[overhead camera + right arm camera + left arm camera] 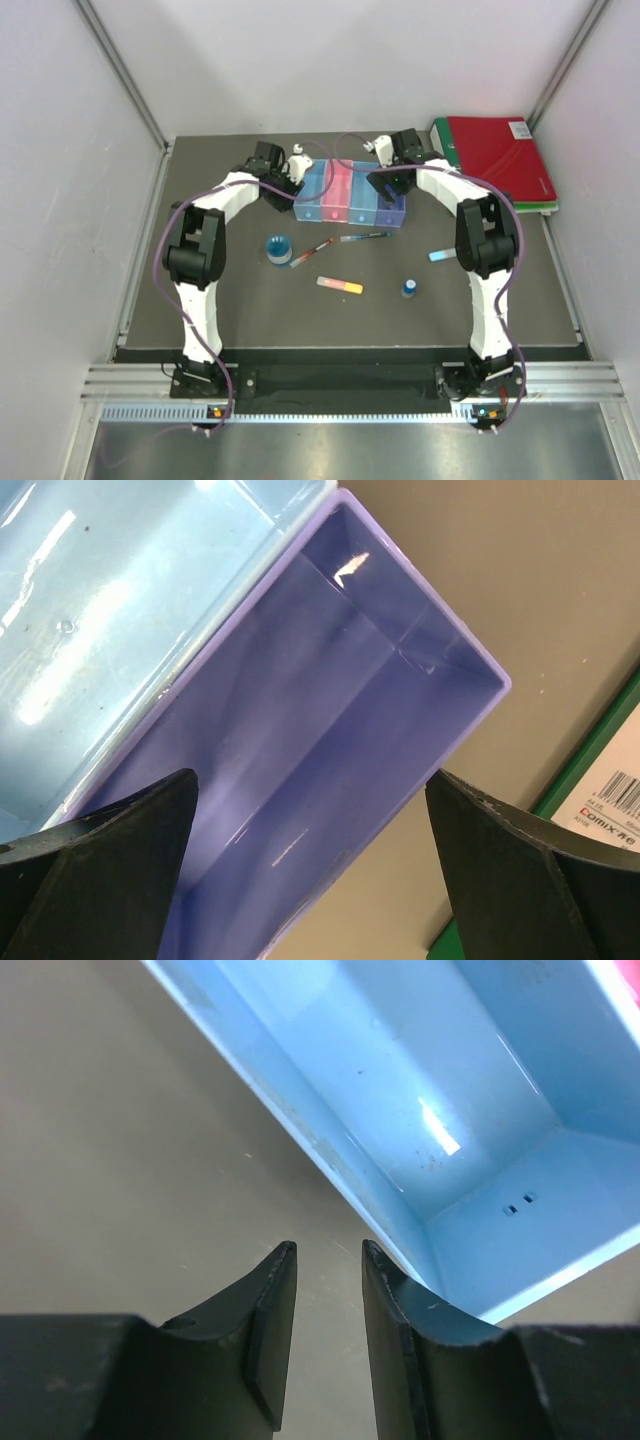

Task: Sort the stationery into containers
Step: Move the storage box to the center of the board.

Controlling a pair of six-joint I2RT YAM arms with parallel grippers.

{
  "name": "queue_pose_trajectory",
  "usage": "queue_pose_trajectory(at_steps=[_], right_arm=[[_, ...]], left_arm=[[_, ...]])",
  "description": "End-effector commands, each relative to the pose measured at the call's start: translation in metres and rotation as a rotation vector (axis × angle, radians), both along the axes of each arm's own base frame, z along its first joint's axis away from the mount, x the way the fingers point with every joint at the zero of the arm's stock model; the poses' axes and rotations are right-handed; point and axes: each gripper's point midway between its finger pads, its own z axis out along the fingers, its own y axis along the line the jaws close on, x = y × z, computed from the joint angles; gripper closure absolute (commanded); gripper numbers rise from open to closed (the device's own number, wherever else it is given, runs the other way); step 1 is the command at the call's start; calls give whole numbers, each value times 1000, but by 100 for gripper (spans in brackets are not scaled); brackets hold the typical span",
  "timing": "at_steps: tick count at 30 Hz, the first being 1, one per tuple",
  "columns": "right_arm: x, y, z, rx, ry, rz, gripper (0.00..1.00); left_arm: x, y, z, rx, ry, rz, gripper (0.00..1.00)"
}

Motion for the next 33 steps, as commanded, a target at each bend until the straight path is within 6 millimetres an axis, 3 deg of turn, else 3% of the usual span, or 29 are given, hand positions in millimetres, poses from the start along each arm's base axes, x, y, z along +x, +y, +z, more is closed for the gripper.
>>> queue_pose_trajectory(at_steps=[1,9,16,24,29,31,33], right_arm=[[4,50,11,72,-54,98,3],[-3,56,12,72,-54,116,3],[-7,54,14,63,-62,116,2],[-10,47,50,64,-124,103,2],[-22,41,81,79,-150,93,2],[-29,39,84,77,-143,95,2],[-28,28,96,32,-179,71,2]], left_arm=[[-27,-39,25,-116,38,-103,62],[-36,-40,27,-113,60,-102,63],[-2,-10,28,-45,-52,58,62],[27,20,45,-24,-124,165,61],[21,25,57,-3,-135,151,60],[16,27,60,10,-126,145,60],[10,29,63,17,-111,144,60]])
